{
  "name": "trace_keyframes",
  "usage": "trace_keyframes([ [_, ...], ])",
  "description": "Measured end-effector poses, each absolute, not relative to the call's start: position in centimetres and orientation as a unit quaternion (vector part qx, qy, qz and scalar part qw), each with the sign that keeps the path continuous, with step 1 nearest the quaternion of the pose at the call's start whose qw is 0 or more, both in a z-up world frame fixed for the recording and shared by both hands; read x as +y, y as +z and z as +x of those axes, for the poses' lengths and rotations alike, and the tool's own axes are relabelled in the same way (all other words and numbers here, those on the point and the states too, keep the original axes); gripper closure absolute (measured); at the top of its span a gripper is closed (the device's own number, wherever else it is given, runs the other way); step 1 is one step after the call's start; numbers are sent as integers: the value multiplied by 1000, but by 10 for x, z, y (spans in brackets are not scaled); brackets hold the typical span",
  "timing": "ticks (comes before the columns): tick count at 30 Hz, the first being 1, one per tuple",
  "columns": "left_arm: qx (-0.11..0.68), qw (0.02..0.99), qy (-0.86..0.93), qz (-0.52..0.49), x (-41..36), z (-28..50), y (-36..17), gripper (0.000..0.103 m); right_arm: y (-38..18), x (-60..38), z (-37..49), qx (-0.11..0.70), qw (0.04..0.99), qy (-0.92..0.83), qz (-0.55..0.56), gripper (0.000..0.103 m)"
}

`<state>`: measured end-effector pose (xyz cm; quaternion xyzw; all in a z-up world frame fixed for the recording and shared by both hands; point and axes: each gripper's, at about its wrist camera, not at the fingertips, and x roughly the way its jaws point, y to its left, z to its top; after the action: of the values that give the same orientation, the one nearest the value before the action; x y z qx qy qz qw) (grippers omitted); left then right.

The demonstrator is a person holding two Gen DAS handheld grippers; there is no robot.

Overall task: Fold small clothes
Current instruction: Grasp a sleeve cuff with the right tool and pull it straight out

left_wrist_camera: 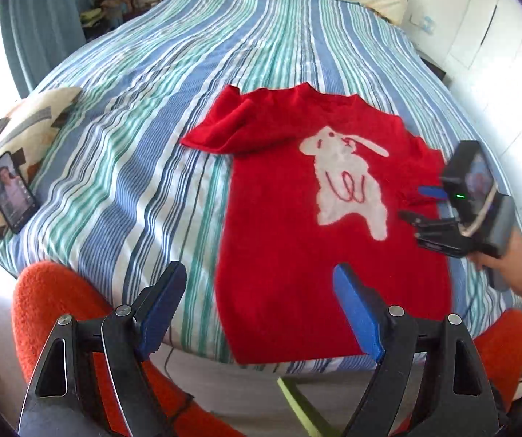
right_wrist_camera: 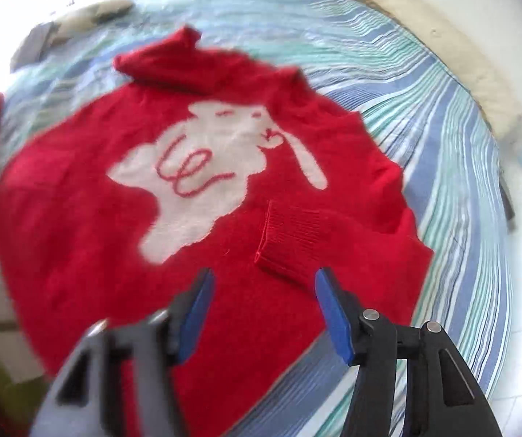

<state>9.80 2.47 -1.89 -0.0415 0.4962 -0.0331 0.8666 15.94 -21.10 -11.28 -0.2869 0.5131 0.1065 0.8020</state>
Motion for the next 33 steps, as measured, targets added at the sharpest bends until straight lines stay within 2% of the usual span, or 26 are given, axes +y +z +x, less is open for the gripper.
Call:
trace_keyframes([
  [3,498,867,-7,-25,35,79,-17,19,-158,-227,185,534,800,97,-257,55],
  [5,502,864,11,-22,49,64,-11,19,-149,-249,194,532,822,81,-184,97],
  [8,505,862,22,-41,69,52,-14,19,-98,-312,185,483,873,25,-61,97],
  [11,513,857,22,-54,75,48,-21,19,-49,-417,152,435,895,-82,45,97],
  [14,526,849,21,-51,66,53,-29,19,-34,-526,103,418,878,-199,124,97],
  [19,534,845,0,-26,33,59,-28,19,-61,-614,43,428,841,-269,193,97],
  [25,532,846,-5,16,14,55,-22,19,-96,-616,25,430,828,-290,213,97],
  [29,543,840,1,16,17,54,-29,19,-132,-616,26,470,799,-306,217,97],
  [33,547,837,6,21,23,54,-32,19,-134,-619,34,491,790,-307,204,97],
])
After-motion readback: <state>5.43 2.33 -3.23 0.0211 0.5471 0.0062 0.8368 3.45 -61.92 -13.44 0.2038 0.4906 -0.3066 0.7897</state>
